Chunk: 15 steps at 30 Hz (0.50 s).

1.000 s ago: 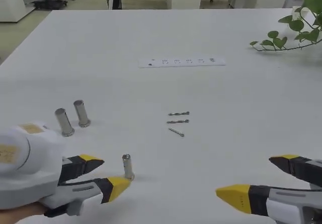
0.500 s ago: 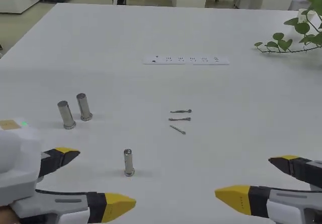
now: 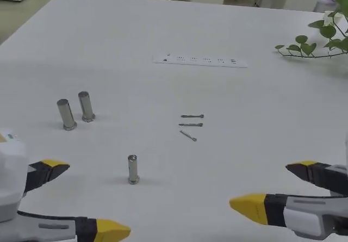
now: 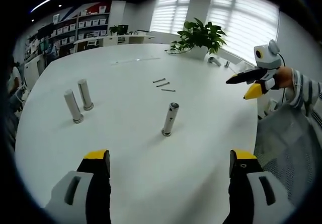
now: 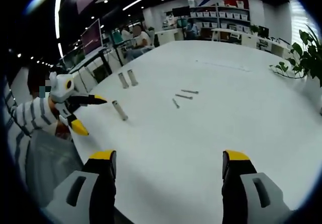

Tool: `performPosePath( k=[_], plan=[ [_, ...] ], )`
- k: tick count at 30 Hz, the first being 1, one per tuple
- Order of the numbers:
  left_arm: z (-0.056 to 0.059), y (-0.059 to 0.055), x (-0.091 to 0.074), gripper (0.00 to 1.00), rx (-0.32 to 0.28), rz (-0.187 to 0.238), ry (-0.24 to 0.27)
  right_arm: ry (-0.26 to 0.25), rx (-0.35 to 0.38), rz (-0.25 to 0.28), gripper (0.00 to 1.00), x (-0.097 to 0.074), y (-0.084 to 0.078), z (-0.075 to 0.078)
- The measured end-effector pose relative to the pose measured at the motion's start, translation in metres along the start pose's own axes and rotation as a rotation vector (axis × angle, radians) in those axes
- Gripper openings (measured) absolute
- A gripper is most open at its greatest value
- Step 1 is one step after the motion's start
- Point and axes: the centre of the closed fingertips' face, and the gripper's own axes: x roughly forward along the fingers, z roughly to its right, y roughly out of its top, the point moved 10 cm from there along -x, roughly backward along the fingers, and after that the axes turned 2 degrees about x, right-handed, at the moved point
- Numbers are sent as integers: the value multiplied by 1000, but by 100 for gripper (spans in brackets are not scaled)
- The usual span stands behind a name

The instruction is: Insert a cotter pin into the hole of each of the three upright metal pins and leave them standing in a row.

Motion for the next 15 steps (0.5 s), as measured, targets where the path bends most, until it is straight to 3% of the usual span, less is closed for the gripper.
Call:
performPosePath(
  k=[12, 15],
  plan=[
    [2, -1, -1, 99, -44, 29, 27, 43, -57, -40, 80, 10, 25, 8],
    [1, -3, -3, 99, -52, 24, 40, 35, -100, -90, 78, 15, 35, 11]
  ],
)
